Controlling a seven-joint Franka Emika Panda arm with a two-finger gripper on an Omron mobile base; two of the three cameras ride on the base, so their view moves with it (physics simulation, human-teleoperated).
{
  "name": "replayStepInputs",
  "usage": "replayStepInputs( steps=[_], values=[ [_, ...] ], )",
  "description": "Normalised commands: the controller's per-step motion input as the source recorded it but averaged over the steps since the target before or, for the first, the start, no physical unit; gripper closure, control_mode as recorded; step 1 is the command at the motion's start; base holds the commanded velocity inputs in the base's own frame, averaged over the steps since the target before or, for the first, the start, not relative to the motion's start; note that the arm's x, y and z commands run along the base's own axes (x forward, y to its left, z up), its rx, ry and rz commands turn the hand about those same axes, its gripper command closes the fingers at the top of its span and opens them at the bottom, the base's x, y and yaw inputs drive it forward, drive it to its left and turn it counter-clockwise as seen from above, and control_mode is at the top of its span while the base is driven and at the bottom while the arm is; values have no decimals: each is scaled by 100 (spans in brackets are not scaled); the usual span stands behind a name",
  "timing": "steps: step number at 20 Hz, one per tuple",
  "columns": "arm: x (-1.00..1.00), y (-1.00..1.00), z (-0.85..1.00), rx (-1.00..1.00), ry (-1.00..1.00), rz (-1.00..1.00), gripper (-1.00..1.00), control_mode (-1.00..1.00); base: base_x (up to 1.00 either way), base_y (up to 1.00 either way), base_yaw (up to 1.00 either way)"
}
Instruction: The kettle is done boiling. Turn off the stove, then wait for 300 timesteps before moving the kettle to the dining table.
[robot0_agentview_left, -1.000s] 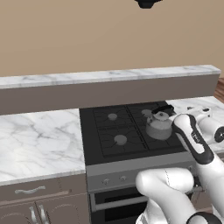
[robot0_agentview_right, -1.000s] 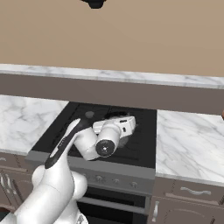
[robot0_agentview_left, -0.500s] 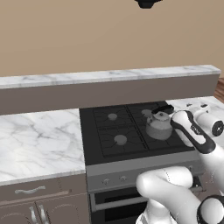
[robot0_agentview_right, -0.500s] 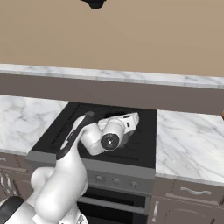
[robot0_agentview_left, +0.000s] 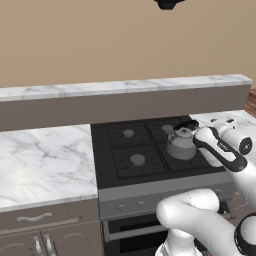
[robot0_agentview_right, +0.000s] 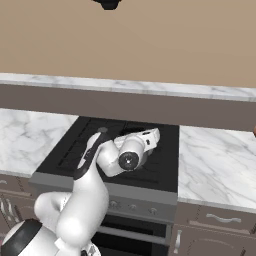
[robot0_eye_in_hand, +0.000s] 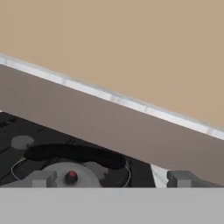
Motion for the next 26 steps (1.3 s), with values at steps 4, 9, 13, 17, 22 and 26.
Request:
replayStepInputs(
  steps=[4, 9, 13, 17, 22, 26],
  values=[
    [7, -4, -15, -2, 2, 2, -100, -100, 0, 0, 0],
    [12, -3, -2, -2, 2, 1, -100, -100, 0, 0, 0],
    [13, -1, -1, -4, 3, 1, -100, -100, 0, 0, 0],
    [13, 0, -5, -4, 4, 0, -100, -100, 0, 0, 0],
    [11, 0, -4, -3, 3, 0, -100, -100, 0, 0, 0],
    [10, 0, -3, -2, 3, 0, -100, -100, 0, 0, 0]
  ],
)
